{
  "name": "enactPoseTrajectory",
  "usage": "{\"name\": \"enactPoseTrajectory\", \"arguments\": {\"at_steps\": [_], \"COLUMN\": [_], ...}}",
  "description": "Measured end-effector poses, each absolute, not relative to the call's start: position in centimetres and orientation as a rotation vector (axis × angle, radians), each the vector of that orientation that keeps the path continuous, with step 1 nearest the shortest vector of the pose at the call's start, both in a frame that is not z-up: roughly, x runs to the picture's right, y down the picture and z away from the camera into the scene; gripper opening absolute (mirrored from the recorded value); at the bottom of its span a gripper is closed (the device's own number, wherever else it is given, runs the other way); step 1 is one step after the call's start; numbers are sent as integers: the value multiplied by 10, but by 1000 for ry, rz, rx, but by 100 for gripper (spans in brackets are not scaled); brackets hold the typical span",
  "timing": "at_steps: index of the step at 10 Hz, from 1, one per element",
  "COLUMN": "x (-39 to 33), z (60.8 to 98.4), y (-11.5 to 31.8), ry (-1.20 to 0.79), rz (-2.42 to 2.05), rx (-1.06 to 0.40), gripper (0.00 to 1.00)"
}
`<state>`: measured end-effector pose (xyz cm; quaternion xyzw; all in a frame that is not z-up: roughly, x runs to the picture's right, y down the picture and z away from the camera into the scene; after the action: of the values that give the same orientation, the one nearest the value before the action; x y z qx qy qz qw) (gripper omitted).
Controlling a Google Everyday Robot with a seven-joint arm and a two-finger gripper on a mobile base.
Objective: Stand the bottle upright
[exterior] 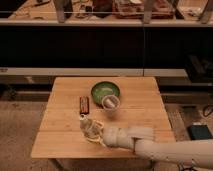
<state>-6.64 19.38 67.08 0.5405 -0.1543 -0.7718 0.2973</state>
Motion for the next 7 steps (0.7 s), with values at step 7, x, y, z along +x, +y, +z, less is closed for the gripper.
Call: {"name": "enactPoseTrajectory", "arguments": {"at_steps": [7], "x": [5], "z": [653], "y": [169], "ry": [-235], "rz": [-2097], "rx": [1269], "gripper": [1]}}
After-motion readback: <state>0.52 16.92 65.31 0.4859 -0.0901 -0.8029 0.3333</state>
